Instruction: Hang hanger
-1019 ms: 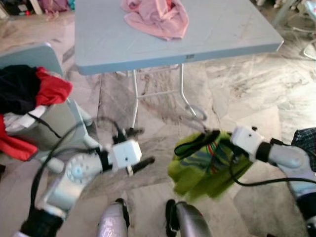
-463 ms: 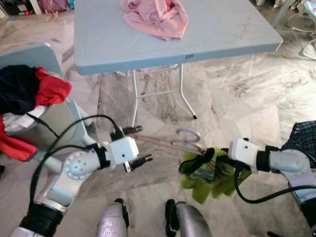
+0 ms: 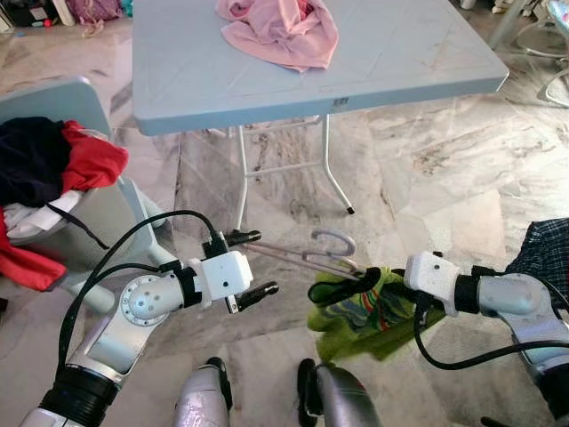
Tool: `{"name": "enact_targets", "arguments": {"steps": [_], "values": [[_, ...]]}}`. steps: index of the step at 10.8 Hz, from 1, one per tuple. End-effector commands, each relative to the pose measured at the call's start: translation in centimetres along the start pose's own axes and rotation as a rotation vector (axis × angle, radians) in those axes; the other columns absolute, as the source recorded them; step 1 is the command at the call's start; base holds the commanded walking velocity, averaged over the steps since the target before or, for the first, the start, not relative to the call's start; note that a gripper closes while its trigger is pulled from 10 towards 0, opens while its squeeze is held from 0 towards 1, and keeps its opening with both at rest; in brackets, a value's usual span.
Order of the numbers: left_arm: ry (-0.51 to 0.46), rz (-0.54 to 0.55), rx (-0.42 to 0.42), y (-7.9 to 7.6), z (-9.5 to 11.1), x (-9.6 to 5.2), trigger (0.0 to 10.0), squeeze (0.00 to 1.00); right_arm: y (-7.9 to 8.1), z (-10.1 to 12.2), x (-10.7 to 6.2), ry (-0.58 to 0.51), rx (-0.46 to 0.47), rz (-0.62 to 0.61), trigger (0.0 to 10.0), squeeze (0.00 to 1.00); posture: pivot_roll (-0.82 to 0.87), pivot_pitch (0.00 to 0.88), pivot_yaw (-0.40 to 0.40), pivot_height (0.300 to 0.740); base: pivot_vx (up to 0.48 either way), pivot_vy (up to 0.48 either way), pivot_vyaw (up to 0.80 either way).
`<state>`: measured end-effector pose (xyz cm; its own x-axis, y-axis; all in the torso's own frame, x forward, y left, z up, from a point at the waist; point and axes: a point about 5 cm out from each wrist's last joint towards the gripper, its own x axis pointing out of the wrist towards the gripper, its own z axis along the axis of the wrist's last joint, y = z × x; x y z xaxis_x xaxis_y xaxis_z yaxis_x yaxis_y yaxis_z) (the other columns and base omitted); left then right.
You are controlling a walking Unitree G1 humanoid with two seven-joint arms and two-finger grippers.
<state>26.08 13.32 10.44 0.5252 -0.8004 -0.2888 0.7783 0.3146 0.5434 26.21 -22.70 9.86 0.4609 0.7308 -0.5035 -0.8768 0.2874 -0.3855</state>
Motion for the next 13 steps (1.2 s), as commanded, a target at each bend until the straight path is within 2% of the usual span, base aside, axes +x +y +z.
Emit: {"name": "enact_targets", "arguments": {"steps": [1,2,12,13], "values": [[-0.001,-0.019,0.002,-0.4,-0.1,0.1,10.0,0.0,0.1,0.2,-0.2,0.008,-0.005,0.011,10.0,0.0,0.0,0.0,0.0,0.74,0.0,0.0,0.0],[-0.009,-0.036,0.002,-0.9,0.0,0.4,10.0,0.0,-0.1,0.6,-0.1,-0.024,0.03,-0.005,10.0,0.0,-0.02,0.223,-0.027,0.74,0.0,0.0,0.0],[-0.019,-0.055,0.01,-1.7,0.2,0.9,10.0,0.0,0.4,0.3,-0.3,-0.004,0.036,0.004,10.0,0.0,-0.03,0.23,-0.025,0.74,0.0,0.0,0.0],[0.01,-0.008,0.019,-1.2,-0.5,0.5,10.0,0.0,0.5,0.1,-0.3,0.006,0.071,-0.009,10.0,0.0,-0.03,0.23,-0.023,0.74,0.0,0.0,0.0]]}}
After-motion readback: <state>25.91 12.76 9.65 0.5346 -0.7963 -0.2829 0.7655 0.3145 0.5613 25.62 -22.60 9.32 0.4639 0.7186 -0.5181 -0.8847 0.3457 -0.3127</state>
